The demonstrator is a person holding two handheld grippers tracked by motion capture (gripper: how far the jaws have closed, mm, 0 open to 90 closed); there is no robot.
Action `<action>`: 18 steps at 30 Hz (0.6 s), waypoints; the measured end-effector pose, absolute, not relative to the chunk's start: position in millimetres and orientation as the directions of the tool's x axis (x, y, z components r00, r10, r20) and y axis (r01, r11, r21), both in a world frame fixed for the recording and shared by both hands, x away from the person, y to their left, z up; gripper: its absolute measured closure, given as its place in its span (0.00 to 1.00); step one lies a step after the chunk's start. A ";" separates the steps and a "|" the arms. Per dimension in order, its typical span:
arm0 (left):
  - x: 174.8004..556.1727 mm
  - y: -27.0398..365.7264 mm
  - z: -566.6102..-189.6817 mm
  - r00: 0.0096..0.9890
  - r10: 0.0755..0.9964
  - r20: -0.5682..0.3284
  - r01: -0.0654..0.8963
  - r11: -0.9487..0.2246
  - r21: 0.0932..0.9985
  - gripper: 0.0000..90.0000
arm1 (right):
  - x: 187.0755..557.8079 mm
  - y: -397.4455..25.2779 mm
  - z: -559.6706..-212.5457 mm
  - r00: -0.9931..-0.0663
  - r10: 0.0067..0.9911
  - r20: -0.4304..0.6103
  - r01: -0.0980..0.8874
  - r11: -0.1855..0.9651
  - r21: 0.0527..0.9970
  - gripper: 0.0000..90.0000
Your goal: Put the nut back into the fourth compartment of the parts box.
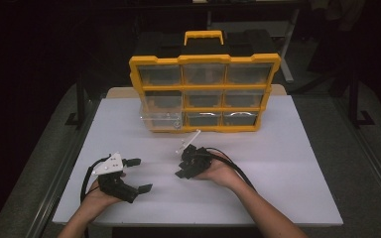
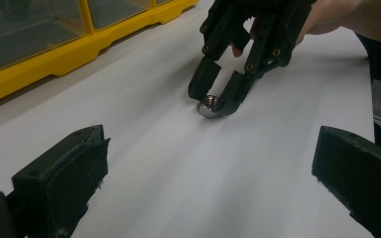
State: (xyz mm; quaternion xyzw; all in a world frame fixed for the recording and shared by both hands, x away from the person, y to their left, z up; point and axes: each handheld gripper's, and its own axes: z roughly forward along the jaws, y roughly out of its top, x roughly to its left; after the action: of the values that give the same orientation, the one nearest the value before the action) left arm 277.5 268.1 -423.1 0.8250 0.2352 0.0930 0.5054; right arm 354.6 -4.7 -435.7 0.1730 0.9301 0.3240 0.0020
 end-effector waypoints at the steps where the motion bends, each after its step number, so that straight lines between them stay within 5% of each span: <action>1: 277.4 268.1 -423.1 0.872 0.482 -0.084 0.294 -0.379 0.877 0.01 | 354.2 -3.5 -437.3 -0.941 0.322 0.108 0.319 0.731 0.603 0.69; 18: 280.3 265.8 -419.9 0.875 0.477 -0.083 0.287 -0.372 0.883 0.01 | 351.0 -5.2 -436.2 -0.930 0.358 0.081 0.331 0.725 0.604 0.77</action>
State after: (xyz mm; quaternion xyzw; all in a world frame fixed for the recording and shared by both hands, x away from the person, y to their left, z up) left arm 280.3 265.8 -419.9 0.8229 0.2320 0.0933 0.5101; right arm 351.0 -5.2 -436.2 0.1855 0.9285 0.3209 0.0204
